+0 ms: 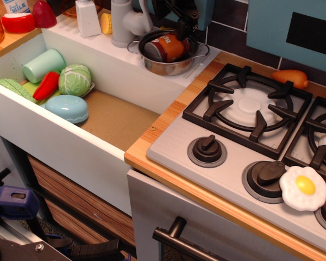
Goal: Put can in pot
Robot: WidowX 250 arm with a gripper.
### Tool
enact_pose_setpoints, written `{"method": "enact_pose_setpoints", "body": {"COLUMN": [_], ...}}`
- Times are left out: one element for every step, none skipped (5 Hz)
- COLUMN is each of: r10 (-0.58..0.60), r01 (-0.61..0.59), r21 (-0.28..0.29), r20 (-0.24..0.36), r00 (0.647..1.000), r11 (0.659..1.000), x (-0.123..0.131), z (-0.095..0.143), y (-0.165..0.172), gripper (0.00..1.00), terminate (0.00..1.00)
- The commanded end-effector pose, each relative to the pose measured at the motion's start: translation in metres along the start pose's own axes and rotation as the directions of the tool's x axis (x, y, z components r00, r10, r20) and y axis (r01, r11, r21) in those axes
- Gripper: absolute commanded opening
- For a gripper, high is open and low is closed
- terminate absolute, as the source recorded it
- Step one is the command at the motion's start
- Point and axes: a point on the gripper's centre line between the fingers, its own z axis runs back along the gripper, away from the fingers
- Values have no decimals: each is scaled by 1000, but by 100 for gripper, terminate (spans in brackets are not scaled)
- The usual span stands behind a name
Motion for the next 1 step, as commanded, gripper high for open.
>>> {"method": "enact_pose_setpoints", "body": {"r10": [9], "r01": [-13], "r21": [44], "r20": [79], "r00": [997], "r11": [999], "x": [18], "z": [20], "y": [15], "gripper": [100], "terminate": [100]}}
